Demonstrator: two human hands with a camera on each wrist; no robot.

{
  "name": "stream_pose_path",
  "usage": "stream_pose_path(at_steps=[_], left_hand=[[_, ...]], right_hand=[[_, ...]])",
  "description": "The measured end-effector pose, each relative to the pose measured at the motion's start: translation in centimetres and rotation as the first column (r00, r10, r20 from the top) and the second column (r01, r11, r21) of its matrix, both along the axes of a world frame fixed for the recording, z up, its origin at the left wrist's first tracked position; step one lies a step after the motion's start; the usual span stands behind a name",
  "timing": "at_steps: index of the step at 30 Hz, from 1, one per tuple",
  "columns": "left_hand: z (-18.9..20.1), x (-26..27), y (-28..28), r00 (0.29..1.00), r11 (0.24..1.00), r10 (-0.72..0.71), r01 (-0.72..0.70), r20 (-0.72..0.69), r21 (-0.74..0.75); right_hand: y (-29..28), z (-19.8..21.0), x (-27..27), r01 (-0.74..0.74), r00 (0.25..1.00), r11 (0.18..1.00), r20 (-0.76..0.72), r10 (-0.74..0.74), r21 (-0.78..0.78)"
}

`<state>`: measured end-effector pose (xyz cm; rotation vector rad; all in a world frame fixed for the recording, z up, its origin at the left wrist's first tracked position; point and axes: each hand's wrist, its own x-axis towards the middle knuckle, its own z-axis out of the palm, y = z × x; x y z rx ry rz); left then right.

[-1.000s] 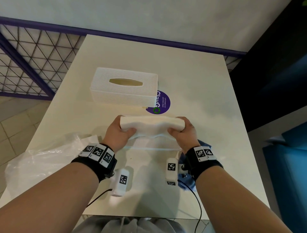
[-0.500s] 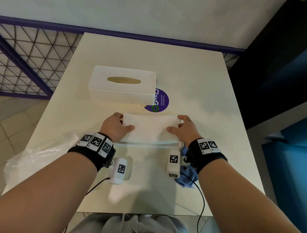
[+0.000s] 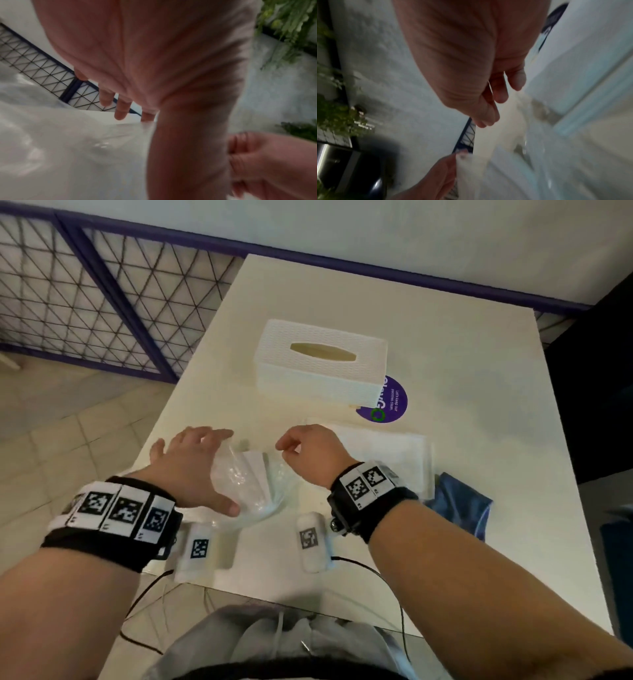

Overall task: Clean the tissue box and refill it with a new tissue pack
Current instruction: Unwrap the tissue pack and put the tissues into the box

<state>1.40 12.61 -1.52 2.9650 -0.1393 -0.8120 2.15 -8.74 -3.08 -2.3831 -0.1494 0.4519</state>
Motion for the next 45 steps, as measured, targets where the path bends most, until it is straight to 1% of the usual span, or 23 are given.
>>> stream_pose_path(at_steps=[3, 7, 10, 13, 15, 18, 20, 21, 23, 25, 26, 28, 30, 33, 35, 38, 39, 40, 41, 42, 43, 44, 45], left_hand=[[-1.5, -1.5, 1.3, 0.999, 0.998, -0.001, 0.004, -0.041, 0.067], [-2.6, -3.0, 1.8, 0.999, 0.999, 0.025, -0.024, -0.032, 0.034], [-3.3, -3.6, 2.1, 0.999, 0.999, 0.034, -0.034, -0.017, 0.004], [-3.7, -3.9, 2.4, 0.999, 0.999, 0.045, -0.045, -0.026, 0.000], [-4.0, -3.9, 2.6, 0.998, 0.998, 0.055, -0.056, -0.032, -0.006], [-4.3, -3.9, 2.8, 0.997, 0.997, 0.069, -0.069, -0.037, -0.015], [-4.5, -3.8, 2.7, 0.996, 0.996, 0.085, -0.085, -0.027, -0.019], [-4.5, -3.7, 2.7, 0.996, 0.996, 0.092, -0.092, -0.019, -0.021], [-4.7, -3.7, 2.7, 0.995, 0.994, 0.102, -0.102, -0.010, -0.025], [-4.6, -3.6, 2.6, 0.994, 0.993, 0.112, -0.112, -0.007, -0.025], [-4.6, -3.6, 2.6, 0.993, 0.993, 0.118, -0.118, -0.005, -0.022], [-4.5, -3.6, 2.4, 0.992, 0.991, 0.129, -0.129, -0.004, -0.021], [-4.4, -3.7, 2.4, 0.991, 0.990, 0.136, -0.137, -0.016, -0.019], [-4.2, -3.7, 2.1, 0.989, 0.989, 0.144, -0.145, -0.033, -0.022], [-4.0, -3.7, 1.9, 0.988, 0.989, 0.145, -0.146, -0.050, -0.014], [-3.4, -3.3, 1.8, 0.984, 0.988, 0.154, -0.154, -0.086, -0.003], [-2.9, -3.0, 1.5, 0.985, 0.986, 0.159, -0.161, -0.066, -0.035], [-2.2, -2.6, 1.1, 0.986, 0.978, 0.168, -0.168, -0.016, -0.122], [-1.4, -2.0, 0.4, 0.979, 0.947, 0.197, -0.178, 0.046, -0.268], [-0.7, -1.4, -0.6, 0.963, 0.870, 0.255, -0.188, 0.091, -0.456], [0.1, -0.7, -1.8, 0.940, 0.735, 0.331, -0.203, 0.082, -0.647], [0.6, -0.1, -3.0, 0.919, 0.558, 0.393, -0.221, 0.021, -0.800], [0.9, 0.6, -4.3, 0.909, 0.384, 0.412, -0.233, -0.060, -0.893]], right_hand=[[4.1, -1.2, 1.0, -0.155, 0.987, 0.977, -0.058, 0.148, -0.148], [6.9, -1.9, 1.0, -0.327, 0.945, 0.892, -0.126, 0.302, -0.311], [7.8, -1.5, 0.8, -0.355, 0.934, 0.830, -0.127, 0.334, -0.429], [8.6, -1.1, 0.8, -0.309, 0.949, 0.802, -0.107, 0.298, -0.511], [8.8, -0.6, 0.8, -0.277, 0.960, 0.824, -0.095, 0.265, -0.495], [8.8, -0.1, 1.2, -0.253, 0.965, 0.893, -0.161, 0.206, -0.373], [8.5, 0.3, 1.2, -0.156, 0.970, 0.944, -0.227, 0.091, -0.290], [8.2, 0.4, 1.2, -0.093, 0.960, 0.966, -0.278, 0.024, -0.240], [7.7, 0.4, 1.0, 0.021, 0.912, 0.990, -0.402, -0.077, -0.141], [7.5, 0.4, 0.7, 0.092, 0.866, 0.994, -0.488, -0.110, -0.061], [7.5, 0.3, 0.6, 0.118, 0.860, 0.992, -0.495, -0.121, -0.037], [7.4, 0.8, 0.6, 0.139, 0.884, 0.990, -0.449, -0.128, -0.007], [6.8, 2.3, 0.8, 0.104, 0.929, 0.994, -0.354, -0.107, -0.030], [4.9, 5.7, 1.3, 0.019, 0.989, 0.986, -0.139, -0.042, -0.164], [2.9, 8.0, 1.6, 0.008, 1.000, 0.975, -0.002, -0.009, -0.222], [-1.3, 11.4, 1.3, 0.071, 0.992, 0.983, 0.111, -0.052, -0.168], [-2.8, 12.1, 1.0, 0.109, 0.987, 0.987, 0.132, -0.093, -0.117], [-4.4, 12.7, 0.7, 0.152, 0.978, 0.987, 0.155, -0.141, -0.057], [-5.8, 12.9, 0.4, 0.194, 0.966, 0.981, 0.173, -0.191, 0.000], [-7.1, 13.0, 0.1, 0.231, 0.953, 0.972, 0.190, -0.237, 0.050], [-8.3, 12.8, -0.3, 0.264, 0.939, 0.960, 0.200, -0.279, 0.095], [-9.5, 12.4, -0.6, 0.292, 0.927, 0.946, 0.200, -0.316, 0.142], [-10.5, 12.0, -0.9, 0.312, 0.916, 0.931, 0.199, -0.348, 0.191]])
